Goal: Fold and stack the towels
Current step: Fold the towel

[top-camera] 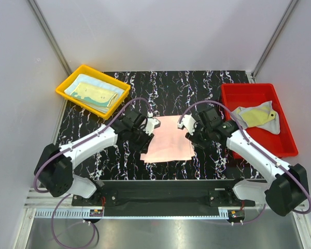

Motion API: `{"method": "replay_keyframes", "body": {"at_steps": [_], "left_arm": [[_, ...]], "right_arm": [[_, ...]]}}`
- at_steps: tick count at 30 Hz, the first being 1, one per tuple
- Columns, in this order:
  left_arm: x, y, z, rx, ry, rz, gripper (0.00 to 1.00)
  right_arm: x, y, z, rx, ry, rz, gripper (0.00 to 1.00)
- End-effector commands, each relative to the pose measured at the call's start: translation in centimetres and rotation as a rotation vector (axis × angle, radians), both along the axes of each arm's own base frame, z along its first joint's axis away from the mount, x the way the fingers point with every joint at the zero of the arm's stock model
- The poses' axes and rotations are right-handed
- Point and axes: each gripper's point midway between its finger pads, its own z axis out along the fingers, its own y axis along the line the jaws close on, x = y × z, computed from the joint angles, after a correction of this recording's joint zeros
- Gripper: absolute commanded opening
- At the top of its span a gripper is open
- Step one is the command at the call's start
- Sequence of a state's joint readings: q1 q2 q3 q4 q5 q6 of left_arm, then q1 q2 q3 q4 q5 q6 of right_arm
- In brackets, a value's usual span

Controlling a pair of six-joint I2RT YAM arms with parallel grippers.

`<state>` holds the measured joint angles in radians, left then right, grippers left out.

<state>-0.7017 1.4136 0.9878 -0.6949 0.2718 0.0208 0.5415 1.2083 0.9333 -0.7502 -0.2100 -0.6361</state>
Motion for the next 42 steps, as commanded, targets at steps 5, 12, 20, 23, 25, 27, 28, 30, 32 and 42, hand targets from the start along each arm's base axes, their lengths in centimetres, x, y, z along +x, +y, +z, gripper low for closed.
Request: {"method": "replay_keyframes", "body": {"at_steps": [5,12,20,23,25,27,28,30,32,42], "left_arm": [[5.2,0.5,2.9,-0.012,-0.137,0.232,0.37],[14.6,3.1,6.2,-0.241,-0.183,0.524,0.40],[20.6,2.7,1.8,-0.123,-0.094,0.543,0.38],[22.2,2.0,0.6,-0.119,-0.071,0.541,0.39],[22.7,2.0,-0.9,-0.095,-0.049,0.545,0.39],[23.5,1.9,-1.8,-0.086,-0.041,0.545,0.39],[23.7,1.8,-2.0,-0.086,-0.040,0.545,0.39],[23.9,1.6,-2.8,-0.085,-0.027,0.539,0.39],[24.0,1.5,-3.2,-0.087,-0.026,0.538,0.39],[24.4,0.9,-4.2,-0.138,0.013,0.508,0.33]], "right_arm": [[6.3,3.2,2.0,0.137,0.059,-0.485,0.39],[12.3,5.0,1.2,0.311,0.094,-0.825,0.36],[18.9,3.0,-0.7,0.427,0.261,-0.958,0.38],[20.3,2.6,-2.1,0.418,0.306,-0.956,0.38],[20.5,2.4,-3.8,0.400,0.367,-0.959,0.38],[21.2,2.4,-4.6,0.419,0.409,-0.963,0.38],[21.4,2.4,-4.9,0.426,0.424,-0.962,0.38],[21.7,2.5,-5.9,0.437,0.457,-0.971,0.38],[22.0,2.4,-6.4,0.441,0.475,-0.980,0.37],[22.0,3.2,-7.8,0.505,0.565,-1.023,0.32]]}}
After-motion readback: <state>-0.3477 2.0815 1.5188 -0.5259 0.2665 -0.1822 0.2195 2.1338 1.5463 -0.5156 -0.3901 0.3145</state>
